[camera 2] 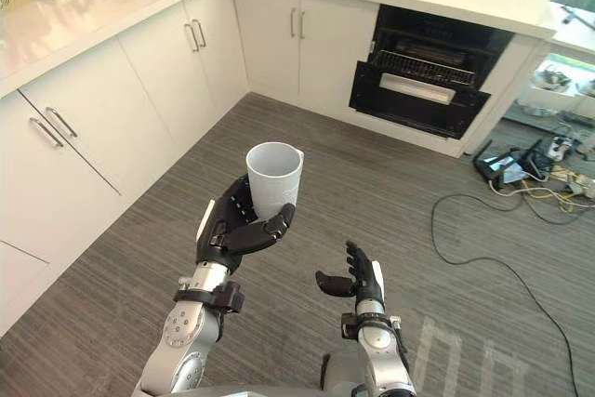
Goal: Walk over to the sink, pick up the cup, carry it to the dishwasher, place the cup inside the dishwasher, then close the dishwasher door
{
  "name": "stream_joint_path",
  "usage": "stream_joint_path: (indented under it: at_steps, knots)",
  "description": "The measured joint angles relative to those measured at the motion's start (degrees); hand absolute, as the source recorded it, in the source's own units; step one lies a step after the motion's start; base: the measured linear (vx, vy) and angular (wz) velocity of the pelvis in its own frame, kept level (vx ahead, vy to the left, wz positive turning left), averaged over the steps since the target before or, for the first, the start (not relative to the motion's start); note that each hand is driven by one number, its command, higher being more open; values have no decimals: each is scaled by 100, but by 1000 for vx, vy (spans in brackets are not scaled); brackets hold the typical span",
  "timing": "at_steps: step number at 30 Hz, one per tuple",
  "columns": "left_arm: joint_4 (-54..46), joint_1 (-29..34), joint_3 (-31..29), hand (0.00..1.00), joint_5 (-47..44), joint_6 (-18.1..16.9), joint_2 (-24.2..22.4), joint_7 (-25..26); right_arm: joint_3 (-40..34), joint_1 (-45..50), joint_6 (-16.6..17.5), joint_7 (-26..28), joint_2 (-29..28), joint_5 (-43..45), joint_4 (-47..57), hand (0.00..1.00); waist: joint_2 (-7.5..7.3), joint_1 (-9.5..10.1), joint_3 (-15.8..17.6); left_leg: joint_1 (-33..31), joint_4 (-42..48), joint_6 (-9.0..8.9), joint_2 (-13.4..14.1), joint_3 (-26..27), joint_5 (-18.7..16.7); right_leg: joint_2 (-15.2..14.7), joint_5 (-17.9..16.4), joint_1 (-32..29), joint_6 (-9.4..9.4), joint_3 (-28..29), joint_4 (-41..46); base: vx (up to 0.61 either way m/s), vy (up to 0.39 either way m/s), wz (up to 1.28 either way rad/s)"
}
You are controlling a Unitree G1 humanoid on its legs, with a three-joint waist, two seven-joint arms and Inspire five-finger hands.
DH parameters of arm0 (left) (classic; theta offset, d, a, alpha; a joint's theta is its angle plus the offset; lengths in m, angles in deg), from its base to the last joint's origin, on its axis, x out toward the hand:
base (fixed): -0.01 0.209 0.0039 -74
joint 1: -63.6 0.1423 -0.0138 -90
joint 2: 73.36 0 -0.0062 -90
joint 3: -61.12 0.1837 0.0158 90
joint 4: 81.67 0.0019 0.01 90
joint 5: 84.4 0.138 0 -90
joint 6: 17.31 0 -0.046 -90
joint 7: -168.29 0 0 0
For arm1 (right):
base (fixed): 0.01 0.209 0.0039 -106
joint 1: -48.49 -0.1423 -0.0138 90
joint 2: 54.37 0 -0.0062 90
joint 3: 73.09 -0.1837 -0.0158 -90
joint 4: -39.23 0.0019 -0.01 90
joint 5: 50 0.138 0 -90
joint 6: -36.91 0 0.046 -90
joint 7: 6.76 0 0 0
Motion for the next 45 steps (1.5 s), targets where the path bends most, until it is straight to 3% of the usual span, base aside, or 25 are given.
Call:
stream_joint_path:
  at_steps: [2, 3, 5, 6, 9, 11, 14, 15, 16, 17, 20, 23, 25, 26, 29, 31, 32, 33, 34, 36, 37, 39, 40, 42, 45]
  knots:
    - [210, 21, 111, 30, 2, 8, -135, -5, 108, 63, -5, 12, 195, -1, 67, 90, 316, 74, -76, 25, 369, -133, 341, 2, -46, 172, -180, 331, -134, -298, -79, 543, -102, 36]
    - [223, 25, 117, 30, 1, 17, -196, -7, 186, 97, -13, 13, 218, 0, 172, 90, 373, 72, -59, -181, 1070, -284, 466, 37, 78, 278, -236, 636, -198, -401, -305, 512, -116, 24]
    - [216, 60, 98, 30, -1, 26, -248, -14, 261, 281, -29, 4, 221, 1, 485, 90, 383, 96, -36, -609, 2474, -363, 655, 122, 598, 396, -279, 1201, -268, -445, -695, 523, -140, 12]
    - [117, 195, 79, 30, -4, 26, -286, -45, 348, 504, -24, -7, 204, 4, 897, 90, 391, 174, -32, -960, 3674, -350, 966, 346, 854, 485, -296, 1853, -296, -374, -1122, 538, -119, -12]
    - [-209, 386, 50, 30, -6, 6, -372, -155, 359, 511, 104, -66, 132, 5, 1309, 90, 367, 357, -13, -1747, 4315, -283, 1398, 752, 517, 533, -313, 2623, -320, -146, -1759, 368, -23, -33]
    - [-247, 386, 14, 30, -6, -10, -406, -185, 354, 389, 110, -76, 129, 5, 1238, 90, 365, 431, -12, -2117, 3873, -268, 1357, 742, 366, 500, -326, 2814, -299, -44, -1974, 228, 97, -25]
    - [-234, 387, -98, 30, -5, -4, -413, -227, 288, 234, 109, -74, 131, 5, 854, 90, 327, 466, 40, -2511, 2050, -346, 877, 543, 453, 242, -583, 3069, -101, 45, -2073, 273, 210, -10]
    - [-236, 386, -123, 30, -2, -5, -423, -227, 222, 233, 106, -76, 159, 7, 679, 90, 358, 476, 31, -2539, 1226, -378, 672, 473, 742, 138, -719, 3113, 83, 79, -2040, 373, 320, -22]
    - [-233, 405, -199, 30, -2, -5, -416, -221, 222, 228, 87, -76, 180, 8, 466, 90, 363, 532, 36, -2391, 983, -222, 569, 496, 1477, 53, -934, 3164, 218, 229, -1885, 351, 296, -34]
    - [-234, 407, -248, 30, -1, -5, -397, -218, 226, 216, 53, -72, 181, 8, 377, 90, 332, 548, 36, -2336, 1040, 13, 497, 582, 1490, -35, -1044, 3204, 272, 302, -1823, 399, 305, -39]
    - [-235, 342, -442, 30, -2, 7, -367, -87, 253, 189, -4, -51, 95, 2, 315, 90, 143, 536, 71, -2438, 1661, 270, 311, 857, 793, -401, -1303, 3137, 501, 492, -1421, 424, 288, -27]
    - [-235, 344, -299, 30, 3, 45, -131, -78, 242, 133, -13, -19, -4, -5, 268, 90, 15, 431, 99, -1853, 1472, 481, -18, 1008, 475, -718, -1298, 2296, 948, 654, 1001, 428, 254, -4]
    - [-235, 346, -237, 30, 4, 68, -55, -77, 246, 71, -14, 7, -60, -10, 214, 90, -23, 345, 96, -1443, 1248, 560, -134, 1001, 399, -794, -1326, 1843, 890, 635, 2109, 384, 139, 9]
    - [-236, 343, -205, 30, 4, 66, -56, -75, 253, 31, -12, 10, -135, -58, 200, 90, -22, 352, 95, -1060, 955, 560, -133, 998, 374, -776, -1443, 1456, 677, 451, 2580, 385, 89, -7]
    - [-280, 342, -136, 30, 4, 60, -55, -63, 263, -16, -9, 37, -271, -64, 252, 90, -23, 349, 86, -490, 429, 447, -25, 989, 302, -667, -1608, 652, 386, -10, 2289, 369, 10, -8]
    - [-279, 342, -102, 30, -1, 58, -33, -43, 271, -18, -10, 62, -288, -63, 258, 90, -16, 327, 91, -225, 251, 324, 93, 993, 205, -502, -1582, 284, 348, -224, 1530, 412, -71, -8]
    - [-275, 343, -65, 30, 0, 53, 14, -38, 272, -2, -10, 70, -275, -63, 257, 90, -32, 295, 72, -83, 140, 233, 156, 995, 155, -340, -1381, 175, 313, -301, 740, 382, -90, 12]
    - [-254, 345, -37, 30, 0, 44, 51, -34, 274, 27, -9, 63, -246, -62, 255, 90, -95, 218, 27, 35, 68, 76, 137, 944, 59, -238, -520, 162, 104, -299, 99, 419, -106, 28]
    - [-191, 338, -14, 30, 1, 39, 40, -30, 275, 70, -8, 52, -210, -62, 248, 90, -92, 171, 7, 138, 20, 39, 137, 865, 38, -212, -284, 205, 33, -259, 139, 480, -111, 23]
    - [17, 338, 51, 30, 1, 54, -158, -28, 267, 150, -32, 30, -8, -57, 223, 90, 189, 121, -111, 204, 191, -147, 499, 715, 19, -8, -504, 450, -127, -549, 85, 498, -127, 22]
    - [21, 336, 50, 30, 1, 62, -193, -29, 264, 188, -43, 27, 5, -56, 254, 90, 193, 81, -107, 122, 422, -221, 565, 692, 67, 24, -534, 562, -168, -626, 16, 454, -164, 38]
    - [17, 343, 43, 30, 1, 73, -268, -60, 254, 452, -56, -14, 5, -52, 539, 90, 215, 88, -56, -267, 1830, -394, 846, 689, 403, 183, -576, 1142, -237, -768, -375, 394, -164, 24]
    - [-19, 370, 20, 30, 0, 72, -298, -79, 298, 630, -54, -22, 8, -44, 831, 90, 217, 140, -17, -661, 3023, -391, 1068, 707, 740, 251, -620, 1628, -297, -734, -693, 414, -121, -5]
    - [-185, 438, -11, 30, 1, 65, -308, -118, 315, 749, -37, -60, -40, -3, 1235, 90, 239, 279, -32, -1294, 4108, -319, 1378, 875, 550, 345, -651, 2220, -312, -601, -1207, 391, -73, -25]
    - [-296, 559, -16, 30, 0, 39, -366, -214, 296, 620, 72, -75, -37, 3, 1220, 90, 240, 459, -43, -2007, 3483, -252, 1329, 871, 246, 279, -869, 2621, -276, -349, -1459, 271, 28, -33]
